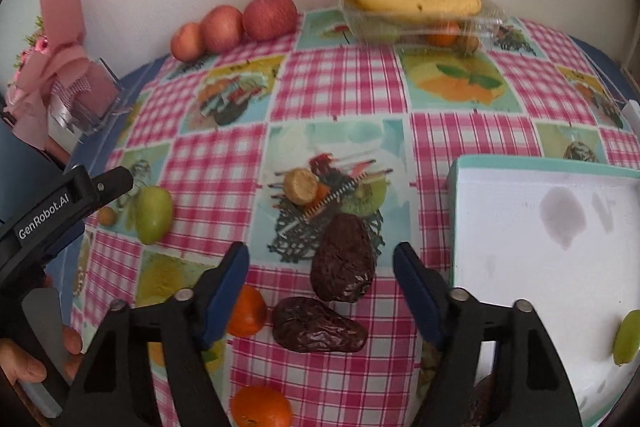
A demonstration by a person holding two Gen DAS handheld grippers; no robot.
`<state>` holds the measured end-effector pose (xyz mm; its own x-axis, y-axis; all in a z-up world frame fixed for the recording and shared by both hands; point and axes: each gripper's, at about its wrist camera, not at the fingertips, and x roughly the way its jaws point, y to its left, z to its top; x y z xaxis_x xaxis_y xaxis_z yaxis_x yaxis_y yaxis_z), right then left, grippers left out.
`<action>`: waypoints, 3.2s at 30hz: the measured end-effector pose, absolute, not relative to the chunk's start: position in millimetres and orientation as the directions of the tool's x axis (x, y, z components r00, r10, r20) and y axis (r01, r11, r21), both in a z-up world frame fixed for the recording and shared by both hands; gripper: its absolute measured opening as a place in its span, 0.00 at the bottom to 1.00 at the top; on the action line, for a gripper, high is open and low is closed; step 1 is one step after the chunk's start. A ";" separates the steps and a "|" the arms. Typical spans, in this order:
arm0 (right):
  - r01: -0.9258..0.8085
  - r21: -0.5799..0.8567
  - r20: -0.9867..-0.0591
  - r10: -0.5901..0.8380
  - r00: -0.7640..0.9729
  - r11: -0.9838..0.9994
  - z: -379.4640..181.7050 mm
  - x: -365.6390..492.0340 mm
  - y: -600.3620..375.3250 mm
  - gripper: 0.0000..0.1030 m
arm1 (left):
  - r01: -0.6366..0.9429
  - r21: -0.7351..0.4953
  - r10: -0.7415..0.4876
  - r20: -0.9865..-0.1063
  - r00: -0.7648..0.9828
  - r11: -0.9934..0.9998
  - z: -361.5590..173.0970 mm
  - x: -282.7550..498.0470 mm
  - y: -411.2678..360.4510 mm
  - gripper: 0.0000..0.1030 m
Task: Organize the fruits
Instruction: 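Grasp another dark brown passion fruit with the right tool while the left grasps a green pear, then carry the passion fruit with the right tool while the left carries the green pear to the tray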
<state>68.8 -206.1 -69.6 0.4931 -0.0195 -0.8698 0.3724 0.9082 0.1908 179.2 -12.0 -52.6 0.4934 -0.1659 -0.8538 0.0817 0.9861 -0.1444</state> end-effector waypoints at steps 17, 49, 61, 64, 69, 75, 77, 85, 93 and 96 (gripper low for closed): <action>0.351 0.185 -0.870 -0.013 0.492 0.918 -66.6 67.0 -207.4 0.33 | 0.088 -0.209 -0.227 -0.895 0.385 0.974 -72.7 181.3 -22.8 0.41; 0.505 0.150 -0.808 -0.188 0.558 0.850 -6.6 18.5 -273.4 0.33 | 0.179 -0.327 -0.372 -0.782 0.500 0.928 24.2 151.5 -29.4 0.41; 0.702 0.173 -0.834 -0.277 0.478 0.691 -15.5 -38.8 -361.6 0.33 | 0.309 -0.318 -0.430 -0.792 0.434 0.897 22.7 125.1 -83.5 0.41; 0.732 0.179 -0.835 -0.292 0.466 0.658 -17.1 -54.1 -378.7 0.33 | 0.353 -0.304 -0.440 -0.795 0.418 0.885 22.9 115.2 -101.1 0.41; 0.765 0.181 -0.838 -0.310 0.449 0.618 -19.1 -76.4 -401.3 0.33 | 0.432 -0.296 -0.468 -0.800 0.375 0.852 21.4 95.8 -132.8 0.41; 0.788 0.183 -0.833 -0.334 0.442 0.588 -13.8 -96.0 -415.3 0.33 | 0.520 -0.290 -0.492 -0.815 0.306 0.804 15.9 69.1 -169.8 0.41; 0.790 0.183 -0.826 -0.344 0.447 0.586 -9.7 -99.4 -416.5 0.33 | 0.557 -0.286 -0.501 -0.818 0.281 0.780 13.3 57.7 -183.7 0.41; 0.783 0.187 -0.824 -0.338 0.454 0.593 -7.4 -100.2 -417.7 0.33 | 0.657 -0.259 -0.509 -0.832 0.221 0.708 -3.9 28.9 -226.7 0.41; 0.794 0.179 -0.838 -0.333 0.432 0.580 -12.1 -102.1 -421.4 0.33 | 0.677 -0.248 -0.502 -0.840 0.206 0.693 -20.6 26.0 -239.1 0.41; 0.794 0.173 -0.859 -0.306 0.411 0.582 -25.1 -97.8 -421.7 0.33 | 0.681 -0.244 -0.496 -0.845 0.201 0.691 -29.1 26.3 -243.4 0.41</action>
